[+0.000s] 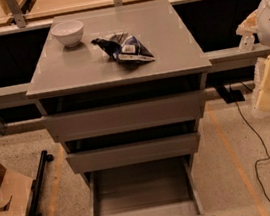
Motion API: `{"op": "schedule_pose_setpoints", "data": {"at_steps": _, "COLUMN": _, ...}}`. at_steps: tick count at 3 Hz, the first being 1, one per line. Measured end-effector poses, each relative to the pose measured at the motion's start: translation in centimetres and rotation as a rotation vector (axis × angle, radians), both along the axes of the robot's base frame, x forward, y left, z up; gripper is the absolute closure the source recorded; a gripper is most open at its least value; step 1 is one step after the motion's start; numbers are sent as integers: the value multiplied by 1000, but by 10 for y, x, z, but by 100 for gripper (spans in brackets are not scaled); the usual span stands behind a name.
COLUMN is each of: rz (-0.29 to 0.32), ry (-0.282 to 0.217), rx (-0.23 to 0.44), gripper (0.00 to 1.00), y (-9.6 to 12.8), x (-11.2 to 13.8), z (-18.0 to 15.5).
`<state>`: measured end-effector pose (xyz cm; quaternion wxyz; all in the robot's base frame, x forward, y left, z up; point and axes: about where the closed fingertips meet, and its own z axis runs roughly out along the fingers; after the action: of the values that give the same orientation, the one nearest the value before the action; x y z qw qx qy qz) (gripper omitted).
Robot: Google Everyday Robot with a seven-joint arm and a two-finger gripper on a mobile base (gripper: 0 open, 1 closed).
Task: Close bottom drawer
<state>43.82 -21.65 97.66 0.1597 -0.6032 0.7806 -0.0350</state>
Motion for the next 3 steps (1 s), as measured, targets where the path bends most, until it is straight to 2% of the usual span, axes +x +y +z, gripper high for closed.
{"op": "schedule_pose_setpoints", "data": {"at_steps": 1, "rz": 0, "ry": 0, "rx": 0, "gripper": 0, "y": 0, "x": 0, "z": 0}}
{"op": "schedule_pose_setpoints", "data": {"at_steps": 2, "rz": 1, "ry": -12, "rx": 2, "gripper": 26, "y": 0, "x": 1, "z": 0}}
{"op": "schedule_pose_setpoints", "data": {"at_steps": 3, "rz": 20, "ry": -15, "rx": 20, "gripper": 48, "y": -5, "x": 9, "z": -31}}
